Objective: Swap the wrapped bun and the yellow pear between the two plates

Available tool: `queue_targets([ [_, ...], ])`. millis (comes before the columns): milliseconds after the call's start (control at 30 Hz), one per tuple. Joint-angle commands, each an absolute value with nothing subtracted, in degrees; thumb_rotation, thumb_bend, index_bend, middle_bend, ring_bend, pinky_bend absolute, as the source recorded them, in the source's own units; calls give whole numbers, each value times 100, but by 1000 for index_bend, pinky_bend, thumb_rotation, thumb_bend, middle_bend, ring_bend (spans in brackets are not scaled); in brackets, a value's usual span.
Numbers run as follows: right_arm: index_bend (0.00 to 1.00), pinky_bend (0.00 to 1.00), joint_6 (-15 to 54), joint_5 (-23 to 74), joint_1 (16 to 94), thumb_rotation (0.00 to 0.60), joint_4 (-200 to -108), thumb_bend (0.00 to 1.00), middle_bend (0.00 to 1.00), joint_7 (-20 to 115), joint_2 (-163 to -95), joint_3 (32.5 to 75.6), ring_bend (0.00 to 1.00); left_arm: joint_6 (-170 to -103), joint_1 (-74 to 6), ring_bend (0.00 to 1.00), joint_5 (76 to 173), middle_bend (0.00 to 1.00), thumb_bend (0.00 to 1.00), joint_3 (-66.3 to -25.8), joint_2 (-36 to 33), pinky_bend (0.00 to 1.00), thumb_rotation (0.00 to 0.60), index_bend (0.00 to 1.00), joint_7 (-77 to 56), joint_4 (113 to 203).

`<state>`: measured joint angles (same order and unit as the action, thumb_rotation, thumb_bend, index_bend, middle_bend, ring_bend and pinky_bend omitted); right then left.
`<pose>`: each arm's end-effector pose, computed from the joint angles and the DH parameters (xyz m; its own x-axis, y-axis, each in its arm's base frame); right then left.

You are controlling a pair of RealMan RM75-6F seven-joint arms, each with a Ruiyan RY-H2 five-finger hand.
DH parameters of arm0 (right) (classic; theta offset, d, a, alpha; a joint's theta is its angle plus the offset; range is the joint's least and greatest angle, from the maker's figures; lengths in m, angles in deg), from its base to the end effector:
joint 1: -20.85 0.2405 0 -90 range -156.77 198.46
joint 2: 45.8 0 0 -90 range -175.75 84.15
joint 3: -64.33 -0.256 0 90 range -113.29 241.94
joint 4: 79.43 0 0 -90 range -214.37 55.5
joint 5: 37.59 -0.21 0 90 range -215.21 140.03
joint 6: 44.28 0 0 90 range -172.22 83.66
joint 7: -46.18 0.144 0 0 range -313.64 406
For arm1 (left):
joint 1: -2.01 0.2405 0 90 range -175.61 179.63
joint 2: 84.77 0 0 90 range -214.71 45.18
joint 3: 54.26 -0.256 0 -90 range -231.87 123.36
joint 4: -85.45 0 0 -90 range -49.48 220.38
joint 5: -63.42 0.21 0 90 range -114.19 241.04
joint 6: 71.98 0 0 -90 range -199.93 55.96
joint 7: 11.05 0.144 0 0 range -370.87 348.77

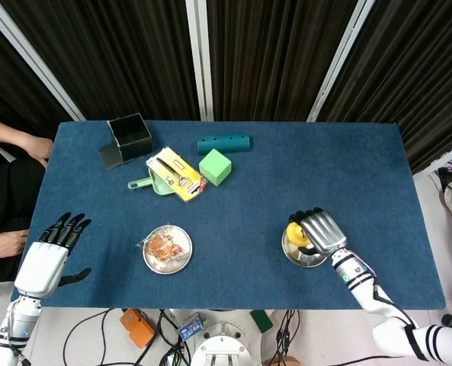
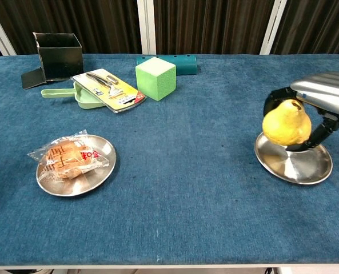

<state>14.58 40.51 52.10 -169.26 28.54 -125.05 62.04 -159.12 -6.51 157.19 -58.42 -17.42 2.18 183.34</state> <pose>-0.2132 -0.2836 0.0187 0.5645 -0.2560 0.7847 -0.7960 -0.4203 0.4355 -0.2642 0.1686 0.1176 0.4801 0.0347 0.8765 0.8607 -0.2118 -0.4630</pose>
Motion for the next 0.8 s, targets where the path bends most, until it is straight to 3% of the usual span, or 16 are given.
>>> queue_targets([
  [33, 467, 400, 1427, 4218, 5152, 600, -16703, 410, 516, 3150, -12552, 6320, 425, -15863, -653, 28, 15689, 81, 0, -5816, -1724, 238, 600, 108, 230, 18325],
  [133, 284, 373, 1343, 4285, 5145, 600, -16604, 410, 403, 3260, -12523, 6407, 362, -15833, -639, 28, 15669, 81, 0, -5798, -1710, 238, 600, 108, 214, 18311],
  [200, 101, 334, 1262, 4285, 5150, 600, -16596, 410, 300, 3294, -12472, 6449, 274, -15823, -630, 28, 15664, 81, 0, -5788, -1706, 238, 600, 108, 185, 18296],
  [267, 12, 303, 1219, 4305, 5145, 600, -16599, 410, 229, 3323, -12413, 6487, 200, -15812, -620, 28, 15663, 81, 0, -5780, -1706, 238, 600, 108, 147, 18275],
  [367, 0, 264, 1275, 4359, 5096, 597, -16664, 394, 139, 3386, -12308, 6521, 126, -15811, -601, 28, 15663, 81, 0, -5769, -1719, 238, 600, 108, 85, 18255],
  [467, 0, 222, 1512, 4497, 4971, 549, -16785, 285, 70, 3448, -12167, 6569, 72, -15857, -572, 28, 15677, 80, 0, -5750, -1739, 238, 600, 108, -59, 18231],
  [600, 0, 198, 1773, 4723, 4813, 501, -16924, 218, 34, 3525, -11954, 6685, 40, -15924, -522, 28, 15674, 80, 0, -5730, -1741, 238, 600, 108, -342, 18148],
  [800, 0, 186, 1755, 4743, 4810, 495, -16931, 212, 22, 3655, -11973, 6631, 33, -15904, -488, 28, 15703, 73, 0, -5745, -1708, 237, 600, 108, -507, 18049],
])
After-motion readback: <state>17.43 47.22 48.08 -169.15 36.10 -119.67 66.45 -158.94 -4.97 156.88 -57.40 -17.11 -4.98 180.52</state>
